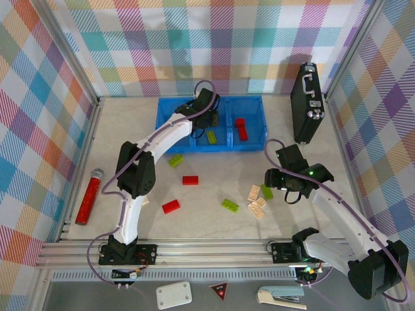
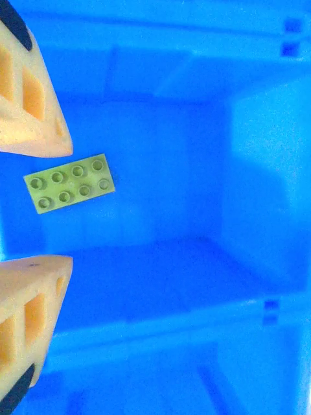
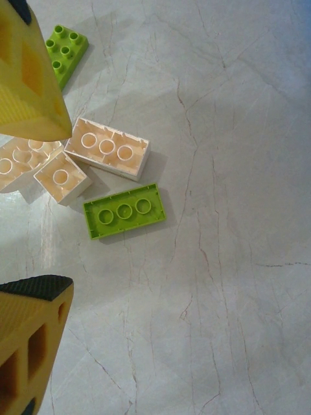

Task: Sort the legos into containers by color
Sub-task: Place the lego in the container, then pick up the lego from the center of the table.

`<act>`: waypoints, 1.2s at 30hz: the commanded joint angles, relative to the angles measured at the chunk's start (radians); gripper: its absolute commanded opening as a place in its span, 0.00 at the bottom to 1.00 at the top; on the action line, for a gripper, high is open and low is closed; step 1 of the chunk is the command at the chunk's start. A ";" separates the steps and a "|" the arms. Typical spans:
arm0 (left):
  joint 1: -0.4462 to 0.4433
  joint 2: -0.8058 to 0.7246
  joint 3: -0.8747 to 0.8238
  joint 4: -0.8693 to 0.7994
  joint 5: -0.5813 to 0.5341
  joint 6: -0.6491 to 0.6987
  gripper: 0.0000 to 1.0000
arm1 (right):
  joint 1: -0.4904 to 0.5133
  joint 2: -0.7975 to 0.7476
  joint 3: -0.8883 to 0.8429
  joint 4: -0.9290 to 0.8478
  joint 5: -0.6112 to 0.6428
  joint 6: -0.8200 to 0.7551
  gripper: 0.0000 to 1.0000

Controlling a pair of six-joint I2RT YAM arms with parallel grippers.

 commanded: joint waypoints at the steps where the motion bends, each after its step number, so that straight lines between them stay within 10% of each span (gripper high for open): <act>1: -0.010 -0.072 -0.034 -0.065 0.035 0.066 0.44 | 0.002 0.024 0.015 -0.004 -0.004 0.009 0.58; 24: 0.125 -0.560 -0.546 -0.257 0.145 0.284 0.44 | 0.002 0.200 -0.042 0.070 -0.039 0.028 0.58; 36: 0.139 -0.707 -0.630 -0.359 -0.140 0.460 0.45 | 0.003 0.366 -0.076 0.173 -0.069 0.035 0.58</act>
